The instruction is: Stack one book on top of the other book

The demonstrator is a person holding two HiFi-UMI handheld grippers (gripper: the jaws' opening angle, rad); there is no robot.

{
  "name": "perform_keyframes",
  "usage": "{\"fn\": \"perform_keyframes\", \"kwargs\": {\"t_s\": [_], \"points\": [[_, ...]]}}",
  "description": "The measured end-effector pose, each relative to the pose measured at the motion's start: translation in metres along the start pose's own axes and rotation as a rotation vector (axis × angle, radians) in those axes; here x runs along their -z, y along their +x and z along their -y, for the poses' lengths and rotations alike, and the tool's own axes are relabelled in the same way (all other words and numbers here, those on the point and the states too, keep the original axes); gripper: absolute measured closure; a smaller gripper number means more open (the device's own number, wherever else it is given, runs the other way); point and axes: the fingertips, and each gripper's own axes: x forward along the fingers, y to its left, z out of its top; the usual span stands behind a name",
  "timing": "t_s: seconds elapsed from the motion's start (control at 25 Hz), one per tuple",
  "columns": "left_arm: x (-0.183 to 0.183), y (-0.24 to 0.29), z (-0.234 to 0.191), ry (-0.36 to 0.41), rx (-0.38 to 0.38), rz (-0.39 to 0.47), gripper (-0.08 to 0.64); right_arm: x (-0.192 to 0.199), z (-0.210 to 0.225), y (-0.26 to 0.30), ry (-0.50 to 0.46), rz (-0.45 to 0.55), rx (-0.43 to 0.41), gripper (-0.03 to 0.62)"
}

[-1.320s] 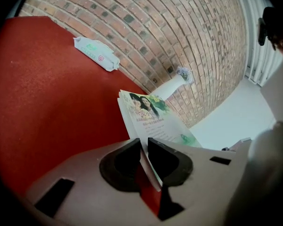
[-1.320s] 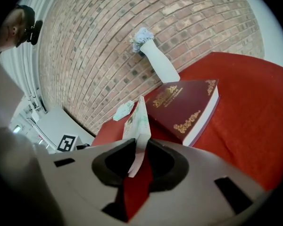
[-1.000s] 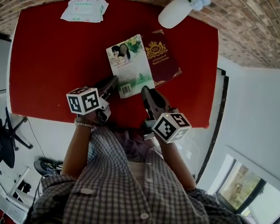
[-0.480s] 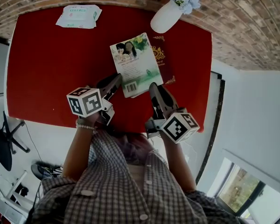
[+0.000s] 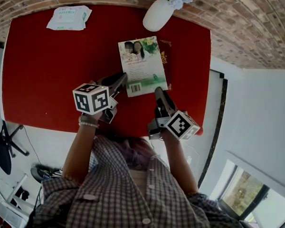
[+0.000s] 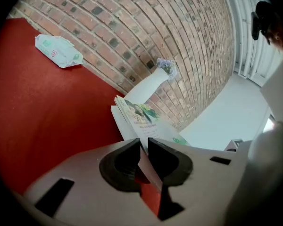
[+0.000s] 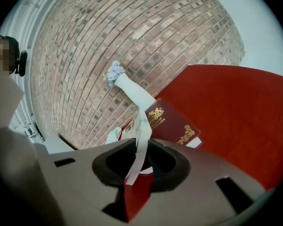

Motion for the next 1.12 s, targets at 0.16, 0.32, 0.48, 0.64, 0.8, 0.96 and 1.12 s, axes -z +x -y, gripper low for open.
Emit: {"fn": "perform_keyframes", "kwargs": {"t_s": [0.16,0.32,0.48,0.64,0.8,0.96,1.12], "points": [[0.002,0.005,0.001,0.036,-0.026,-0.01,0.502,0.005,0.021,0.004,-0.014,-0.069,0.04,0.488],[0.003,0.006,0.001,0.041,-0.048,-0.006,0.502,0.012,0.027,0.002,-0.117,-0.194,0.038,0.459],[0.002,0.009,-0.001,0.058,-0.068,-0.004,0.501,0.015,0.023,-0.009,-0.261,-0.326,0.003,0.466],[-0.003,0.01,0.0,0.108,-0.096,-0.011,0.5,-0.011,0.027,-0.028,-0.4,-0.281,0.045,0.555],[-0.004,0.013,-0.002,0.126,-0.113,-0.021,0.5,-0.046,0.063,-0.012,-0.447,-0.22,0.16,0.583],[-0.003,0.015,-0.003,0.119,-0.129,-0.011,0.5,-0.058,0.088,0.018,-0.496,-0.225,0.218,0.584],[-0.005,0.018,-0.003,0.142,-0.138,-0.013,0.5,-0.053,0.093,0.031,-0.512,-0.248,0.215,0.586]]}}
